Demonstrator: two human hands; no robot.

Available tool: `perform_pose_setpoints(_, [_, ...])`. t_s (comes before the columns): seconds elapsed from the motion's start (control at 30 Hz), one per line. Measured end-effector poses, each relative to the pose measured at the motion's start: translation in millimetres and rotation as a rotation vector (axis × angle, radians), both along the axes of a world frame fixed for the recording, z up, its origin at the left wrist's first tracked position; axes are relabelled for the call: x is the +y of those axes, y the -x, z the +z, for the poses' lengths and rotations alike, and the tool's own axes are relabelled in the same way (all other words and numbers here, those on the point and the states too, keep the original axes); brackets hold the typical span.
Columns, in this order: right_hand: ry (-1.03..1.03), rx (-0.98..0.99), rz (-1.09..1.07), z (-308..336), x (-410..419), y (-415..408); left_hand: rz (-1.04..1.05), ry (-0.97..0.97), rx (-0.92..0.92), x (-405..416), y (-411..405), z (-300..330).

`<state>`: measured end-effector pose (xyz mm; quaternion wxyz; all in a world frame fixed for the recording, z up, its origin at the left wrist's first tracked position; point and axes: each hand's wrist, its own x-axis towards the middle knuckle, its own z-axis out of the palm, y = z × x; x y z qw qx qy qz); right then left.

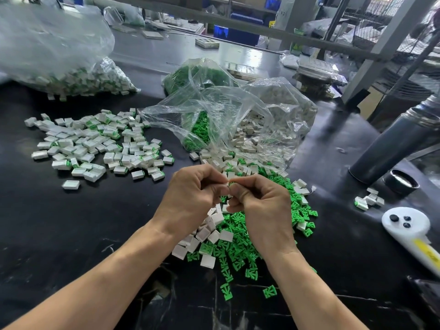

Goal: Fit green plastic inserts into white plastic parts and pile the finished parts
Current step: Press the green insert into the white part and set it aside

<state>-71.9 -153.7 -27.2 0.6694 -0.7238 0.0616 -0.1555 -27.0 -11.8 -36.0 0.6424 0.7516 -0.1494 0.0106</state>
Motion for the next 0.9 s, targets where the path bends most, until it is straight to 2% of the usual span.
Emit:
perform_pose_setpoints(0.17, [-0.003,-0.037,-0.023,1.1,-3.0,-2.9,0.014,0.053,0.037,-3.7,0.3,4.6])
perform_pose_setpoints(0.4, [0.298,-0.054,-0.048,-2.6,-7.3,-2.6,0.014,-0.032,-0.026,-0.2,-0.4,0.9])
perform_pose_setpoints(0.67, [-0.010,-0.025,0.015,2.2,-1.1,-1.4,0.031,0.075,0.043,-3.0,2.7,4.4])
perform_pose_setpoints(0.9, [-0.091,0.025,0.069,1.5,-7.9,-3.2,-0.025,-0.002,-0.033,3.4,-3.3,2.2])
